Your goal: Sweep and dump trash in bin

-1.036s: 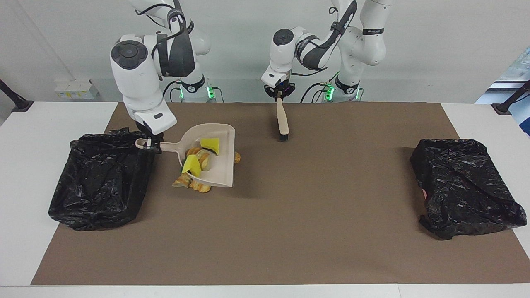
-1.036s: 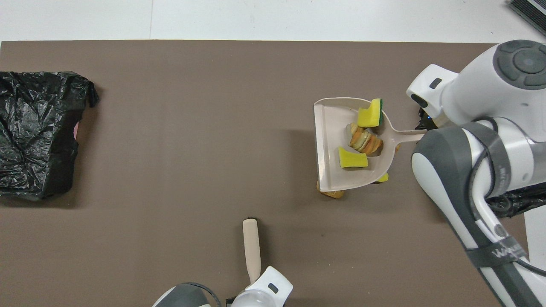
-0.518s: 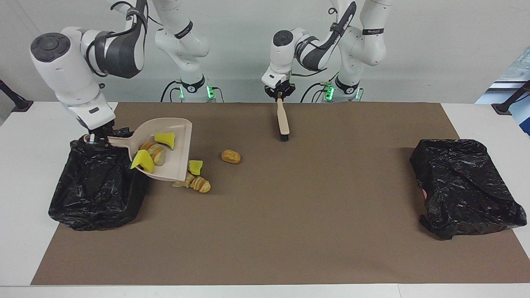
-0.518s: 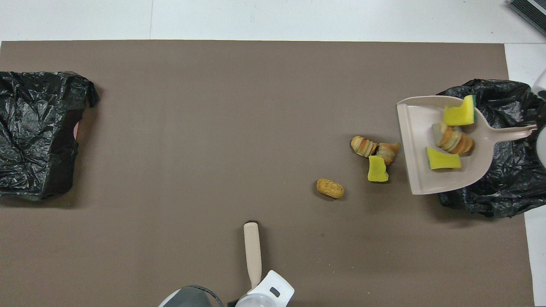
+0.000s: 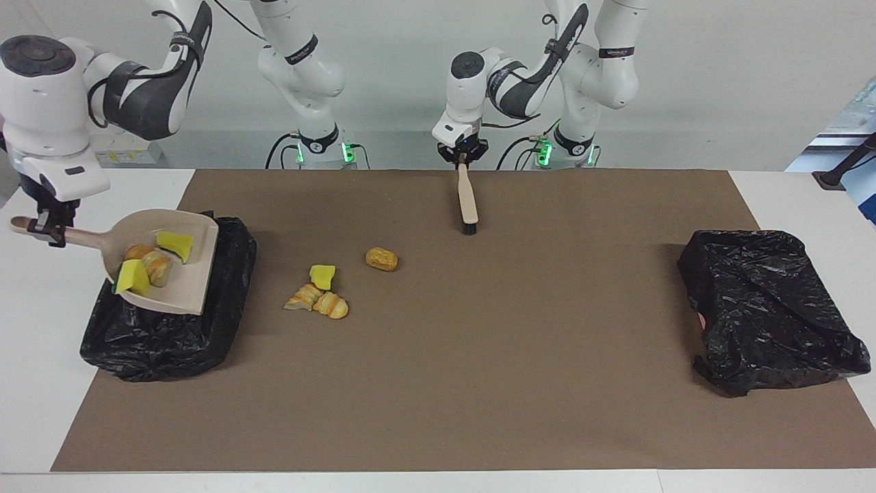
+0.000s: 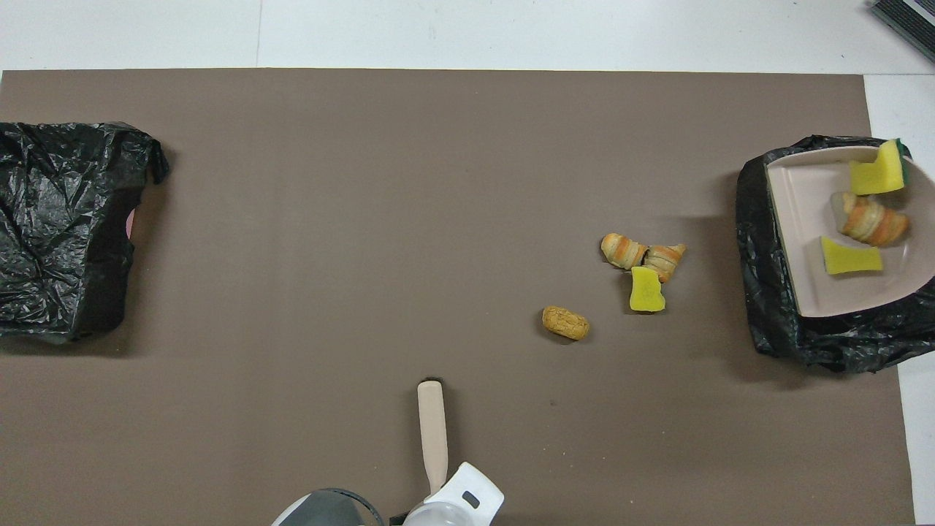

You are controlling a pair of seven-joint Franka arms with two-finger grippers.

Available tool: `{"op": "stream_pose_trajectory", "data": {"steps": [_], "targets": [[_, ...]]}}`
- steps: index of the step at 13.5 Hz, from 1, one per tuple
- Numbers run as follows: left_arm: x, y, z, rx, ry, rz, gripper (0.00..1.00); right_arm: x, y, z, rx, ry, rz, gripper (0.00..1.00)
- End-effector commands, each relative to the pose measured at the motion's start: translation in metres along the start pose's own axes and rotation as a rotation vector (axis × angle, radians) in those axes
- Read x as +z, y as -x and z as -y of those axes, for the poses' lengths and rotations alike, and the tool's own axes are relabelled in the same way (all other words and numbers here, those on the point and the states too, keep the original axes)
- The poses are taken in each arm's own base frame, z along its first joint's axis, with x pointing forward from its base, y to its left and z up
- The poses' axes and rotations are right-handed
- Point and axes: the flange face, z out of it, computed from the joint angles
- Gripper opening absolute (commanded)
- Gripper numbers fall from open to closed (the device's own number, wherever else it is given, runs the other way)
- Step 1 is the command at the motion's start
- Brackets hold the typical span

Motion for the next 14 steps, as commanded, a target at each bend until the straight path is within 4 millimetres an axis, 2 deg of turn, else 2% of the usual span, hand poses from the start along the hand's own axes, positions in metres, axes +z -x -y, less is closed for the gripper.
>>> {"op": "stream_pose_trajectory", "data": {"steps": [1, 2, 4, 6, 7, 9, 10, 12, 14], "targets": [[0.004, -0.006, 0.008, 0.001, -0.002, 0.0, 0.31, 0.001, 0.002, 0.015, 0.058, -0.02, 0.127, 0.0], [0.005, -0.007, 0.009, -0.004, -0.004, 0.001, 0.53, 0.004, 0.002, 0.021, 0.083, -0.027, 0.153, 0.0], [0.005, -0.009, 0.01, -0.006, -0.005, 0.002, 0.55, 0.002, -0.002, 0.034, 0.156, -0.005, 0.27, 0.0], [0.004, -0.018, 0.014, -0.016, -0.006, 0.007, 0.56, 0.001, -0.008, 0.048, 0.263, 0.006, 0.331, 0.0], [0.004, -0.024, 0.015, 0.008, -0.004, 0.009, 0.61, 0.001, -0.01, 0.052, 0.287, 0.015, 0.369, 0.0], [0.0, -0.056, 0.016, 0.011, 0.007, 0.014, 0.81, -0.001, -0.008, 0.052, 0.275, 0.018, 0.385, 0.0], [-0.008, -0.069, 0.014, 0.013, 0.017, 0.011, 1.0, -0.002, -0.005, 0.052, 0.245, 0.011, 0.386, 0.0], [-0.035, -0.101, 0.02, 0.025, 0.055, -0.015, 1.0, -0.009, 0.009, 0.05, 0.188, 0.005, 0.359, 0.0], [-0.067, -0.132, 0.033, 0.065, 0.076, -0.033, 1.0, -0.017, 0.012, 0.049, 0.201, -0.002, 0.25, 0.0]]}}
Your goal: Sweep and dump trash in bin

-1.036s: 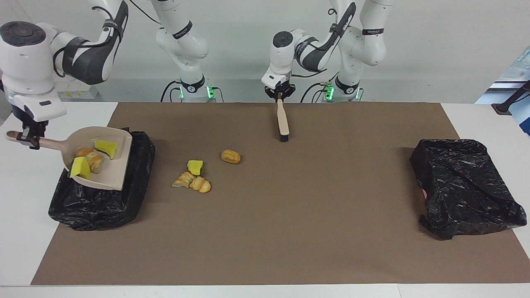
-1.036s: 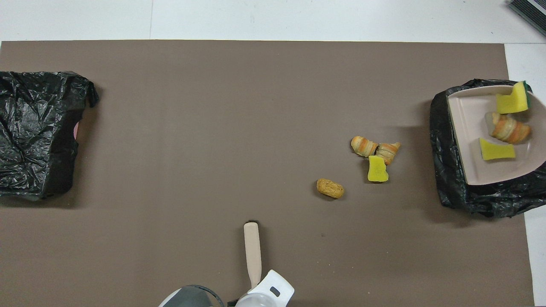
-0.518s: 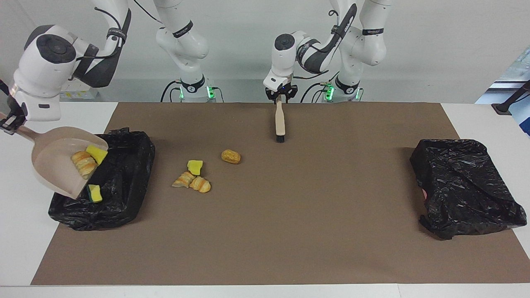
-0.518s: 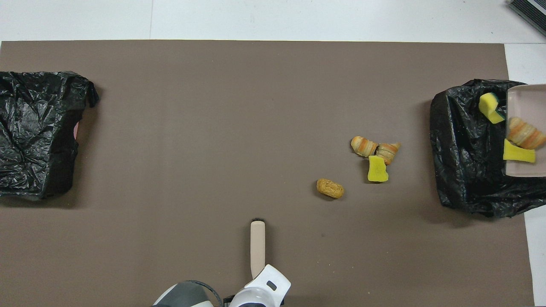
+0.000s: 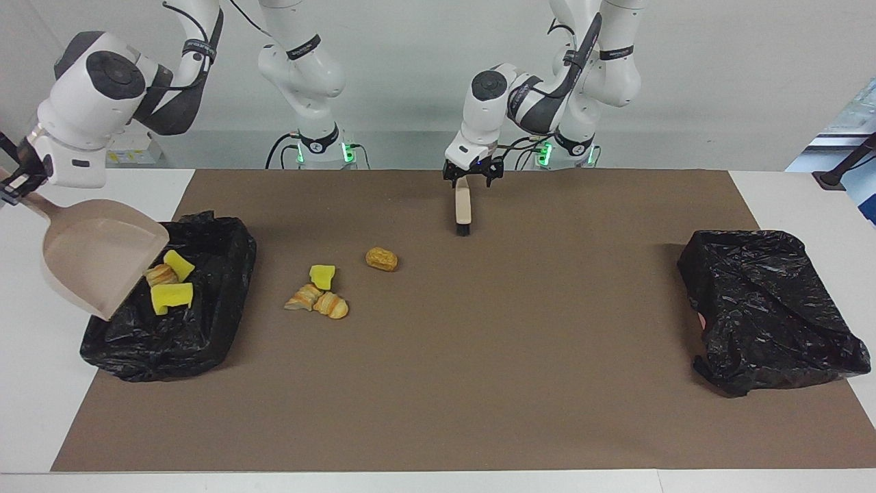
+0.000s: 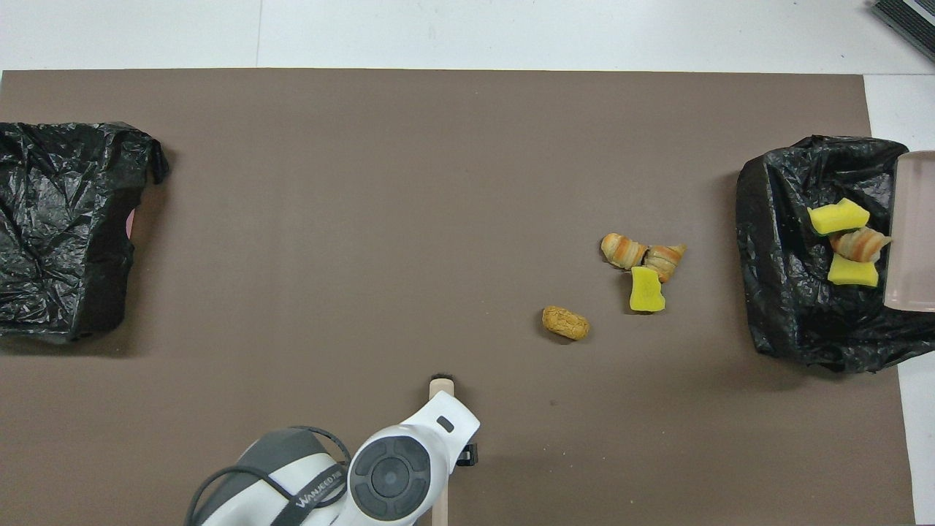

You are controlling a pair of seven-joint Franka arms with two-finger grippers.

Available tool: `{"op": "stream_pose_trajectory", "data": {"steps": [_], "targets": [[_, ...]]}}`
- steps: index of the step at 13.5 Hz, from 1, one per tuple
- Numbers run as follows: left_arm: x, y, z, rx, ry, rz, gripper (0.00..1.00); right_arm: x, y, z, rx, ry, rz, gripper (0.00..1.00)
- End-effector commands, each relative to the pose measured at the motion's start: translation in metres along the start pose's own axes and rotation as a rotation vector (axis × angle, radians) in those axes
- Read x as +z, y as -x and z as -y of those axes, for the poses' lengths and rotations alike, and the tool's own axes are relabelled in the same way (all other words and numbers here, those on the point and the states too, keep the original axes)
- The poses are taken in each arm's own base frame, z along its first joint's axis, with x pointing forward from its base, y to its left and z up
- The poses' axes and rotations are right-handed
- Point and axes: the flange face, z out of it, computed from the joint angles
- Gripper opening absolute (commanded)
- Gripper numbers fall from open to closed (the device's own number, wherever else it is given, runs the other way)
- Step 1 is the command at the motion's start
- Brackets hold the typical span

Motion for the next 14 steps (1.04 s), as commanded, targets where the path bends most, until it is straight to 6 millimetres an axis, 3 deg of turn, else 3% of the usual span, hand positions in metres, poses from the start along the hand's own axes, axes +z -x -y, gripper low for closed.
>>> {"op": "stream_pose_trajectory", "data": {"steps": [1, 3, 7, 10, 12, 14], "targets": [[-0.045, -0.047, 0.018, 0.053, 0.014, -0.037, 1.0, -0.015, 0.016, -0.003, -0.009, 0.003, -0.129, 0.0], [-0.091, -0.09, 0.048, 0.09, 0.002, -0.105, 1.0, -0.022, 0.011, -0.002, 0.011, -0.018, -0.246, 0.0], [-0.192, -0.158, 0.142, 0.175, -0.003, -0.174, 1.0, -0.03, -0.009, 0.004, 0.097, -0.109, -0.436, 0.0], [-0.25, -0.182, 0.183, 0.172, -0.049, -0.182, 1.0, -0.055, -0.041, 0.01, 0.172, -0.219, -0.495, 0.0], [-0.294, -0.184, 0.202, 0.169, -0.06, -0.204, 1.0, -0.078, -0.066, 0.018, 0.303, -0.316, -0.493, 0.0], [-0.315, -0.181, 0.223, 0.225, -0.072, -0.176, 1.0, -0.101, -0.091, 0.022, 0.455, -0.411, -0.51, 0.0]]}}
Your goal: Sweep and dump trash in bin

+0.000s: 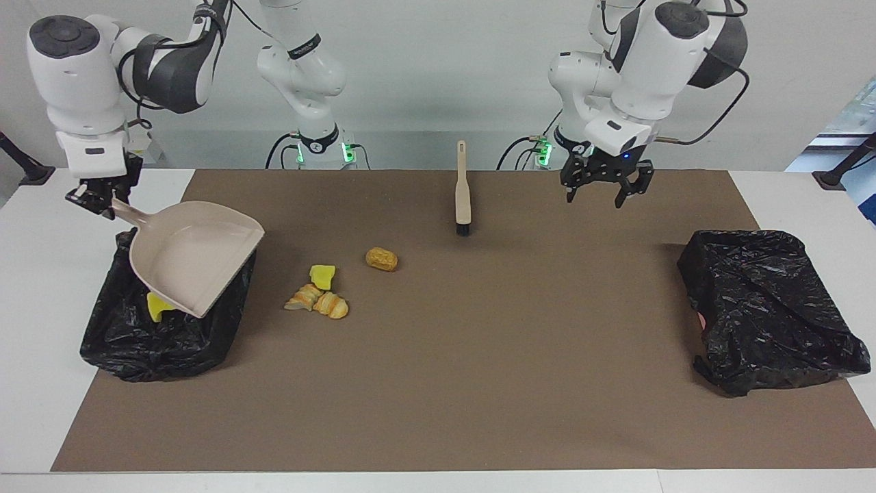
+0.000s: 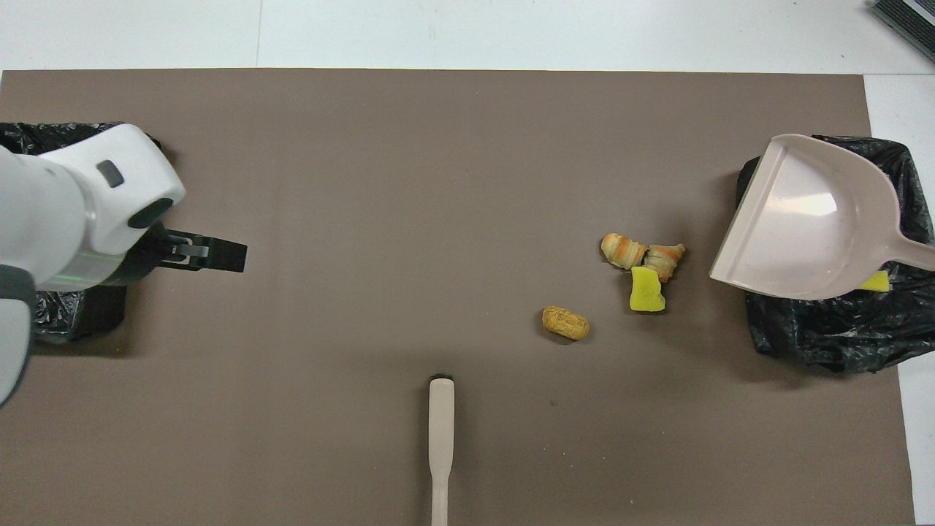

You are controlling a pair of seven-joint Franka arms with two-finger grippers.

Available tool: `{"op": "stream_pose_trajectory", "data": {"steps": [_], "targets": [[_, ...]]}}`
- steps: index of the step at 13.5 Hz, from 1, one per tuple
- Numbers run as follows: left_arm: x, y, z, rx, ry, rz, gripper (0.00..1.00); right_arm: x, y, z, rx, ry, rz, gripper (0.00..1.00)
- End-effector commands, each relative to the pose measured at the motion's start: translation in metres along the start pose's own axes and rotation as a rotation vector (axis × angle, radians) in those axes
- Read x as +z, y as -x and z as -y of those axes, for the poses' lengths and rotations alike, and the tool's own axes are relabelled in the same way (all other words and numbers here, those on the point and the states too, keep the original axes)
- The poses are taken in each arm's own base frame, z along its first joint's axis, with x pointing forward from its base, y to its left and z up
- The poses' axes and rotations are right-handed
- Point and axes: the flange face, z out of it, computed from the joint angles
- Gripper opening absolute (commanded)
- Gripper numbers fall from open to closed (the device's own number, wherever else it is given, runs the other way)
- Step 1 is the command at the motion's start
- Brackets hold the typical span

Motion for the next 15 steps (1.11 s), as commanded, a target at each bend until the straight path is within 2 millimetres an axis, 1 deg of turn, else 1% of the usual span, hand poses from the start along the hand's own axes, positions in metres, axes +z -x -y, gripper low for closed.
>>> {"op": "stream_pose_trajectory", "data": {"steps": [1, 2, 4, 6, 8, 10, 11, 12, 13, 14, 15], "targets": [[-0.03, -0.01, 0.024, 0.049, -0.02, 0.019, 1.0, -0.009, -0.025, 0.026, 0.213, -0.073, -0.057, 0.0], [-0.038, -0.017, 0.036, 0.027, -0.018, 0.014, 1.0, -0.008, -0.037, 0.031, 0.284, -0.099, -0.07, 0.0], [-0.037, -0.029, 0.054, 0.005, -0.009, 0.067, 1.0, -0.01, -0.065, 0.044, 0.456, -0.132, -0.082, 0.0], [-0.044, -0.031, 0.065, 0.032, -0.011, 0.061, 1.0, -0.008, -0.104, 0.06, 0.595, -0.188, -0.095, 0.0], [-0.043, -0.029, 0.078, 0.016, -0.007, 0.065, 1.0, -0.008, -0.146, 0.075, 0.711, -0.238, -0.106, 0.0], [-0.049, -0.023, 0.086, 0.003, -0.005, 0.051, 1.0, -0.005, -0.191, 0.091, 0.799, -0.254, -0.115, 0.0], [-0.049, -0.012, 0.091, -0.007, -0.006, 0.059, 1.0, -0.004, -0.216, 0.102, 0.825, -0.259, -0.127, 0.0], [-0.04, -0.003, 0.093, -0.015, -0.006, 0.074, 1.0, 0.001, -0.238, 0.109, 0.852, -0.278, -0.145, 0.0], [-0.037, 0.003, 0.095, -0.014, -0.009, 0.051, 1.0, 0.0, -0.26, 0.116, 0.885, -0.295, -0.179, 0.0], [-0.031, 0.006, 0.096, 0.009, -0.012, 0.027, 1.0, 0.0, -0.29, 0.133, 0.909, -0.29, -0.195, 0.0], [-0.026, 0.007, 0.096, 0.018, -0.013, 0.024, 1.0, 0.008, -0.32, 0.145, 0.94, -0.296, -0.201, 0.0]]}}
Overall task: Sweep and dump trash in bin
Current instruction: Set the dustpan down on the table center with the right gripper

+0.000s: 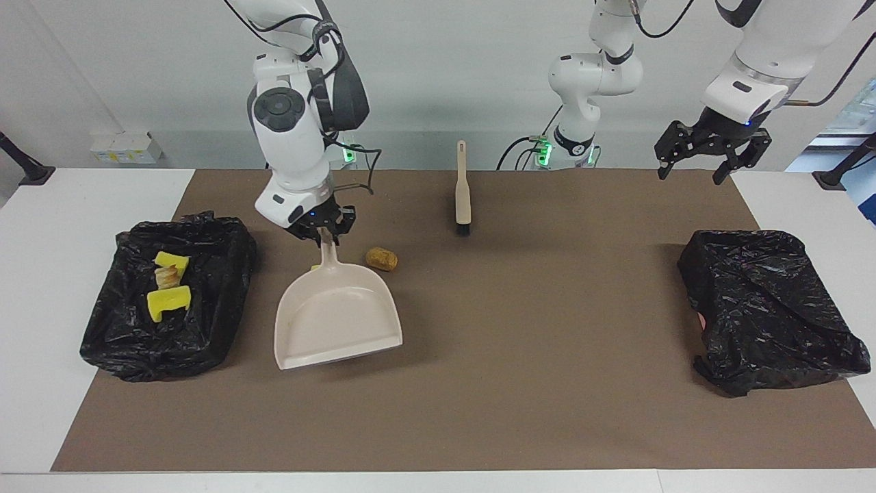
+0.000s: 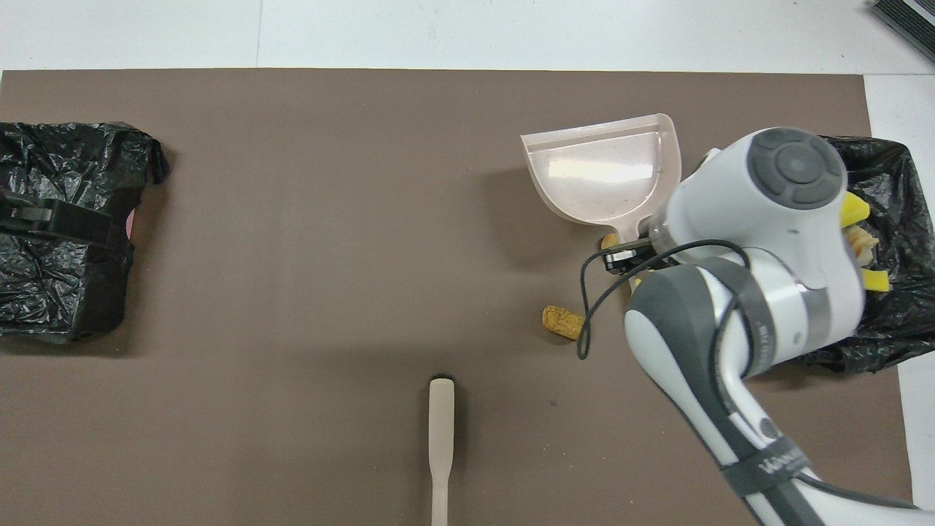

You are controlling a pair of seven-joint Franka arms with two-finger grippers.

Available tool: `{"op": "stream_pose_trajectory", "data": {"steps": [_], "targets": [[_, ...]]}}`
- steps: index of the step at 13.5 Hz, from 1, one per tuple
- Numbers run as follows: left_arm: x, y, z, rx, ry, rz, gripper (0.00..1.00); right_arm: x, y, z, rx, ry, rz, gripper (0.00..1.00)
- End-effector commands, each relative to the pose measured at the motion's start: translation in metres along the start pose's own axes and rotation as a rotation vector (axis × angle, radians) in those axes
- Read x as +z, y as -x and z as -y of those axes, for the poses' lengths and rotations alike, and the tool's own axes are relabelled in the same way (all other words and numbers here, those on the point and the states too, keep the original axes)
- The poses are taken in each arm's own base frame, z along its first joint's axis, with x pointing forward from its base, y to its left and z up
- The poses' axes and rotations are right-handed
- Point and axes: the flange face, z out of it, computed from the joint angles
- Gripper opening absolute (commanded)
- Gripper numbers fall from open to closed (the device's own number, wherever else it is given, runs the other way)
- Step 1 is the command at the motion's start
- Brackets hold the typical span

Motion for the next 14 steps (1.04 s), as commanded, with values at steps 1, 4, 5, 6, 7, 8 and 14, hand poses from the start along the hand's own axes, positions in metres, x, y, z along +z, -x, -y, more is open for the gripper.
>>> {"op": "stream_pose_trajectory", "data": {"steps": [1, 4, 5, 6, 7, 8, 14], "targets": [[0.009, 0.015, 0.003, 0.022, -0.008, -0.027, 1.0, 0.03, -0.031, 0.05, 0.082, -0.04, -0.017, 0.0], [0.009, 0.014, 0.003, 0.02, -0.008, -0.026, 1.0, 0.065, -0.057, 0.112, 0.147, -0.044, -0.007, 0.0], [0.009, 0.015, 0.003, 0.019, -0.009, -0.024, 1.0, 0.079, -0.064, 0.136, 0.163, -0.053, -0.026, 0.0], [0.008, 0.014, 0.003, 0.019, -0.01, -0.027, 1.0, 0.092, -0.064, 0.153, 0.169, -0.053, -0.024, 0.0], [0.005, 0.012, 0.004, 0.019, -0.013, -0.03, 1.0, 0.099, -0.065, 0.161, 0.176, -0.054, -0.019, 0.0], [0.002, 0.011, 0.004, 0.019, -0.02, -0.026, 1.0, 0.1, -0.065, 0.163, 0.183, -0.056, -0.019, 0.0], [-0.003, -0.002, 0.02, -0.008, -0.007, 0.056, 1.0, 0.092, -0.049, 0.187, 0.145, -0.028, -0.005, 1.0]]}}
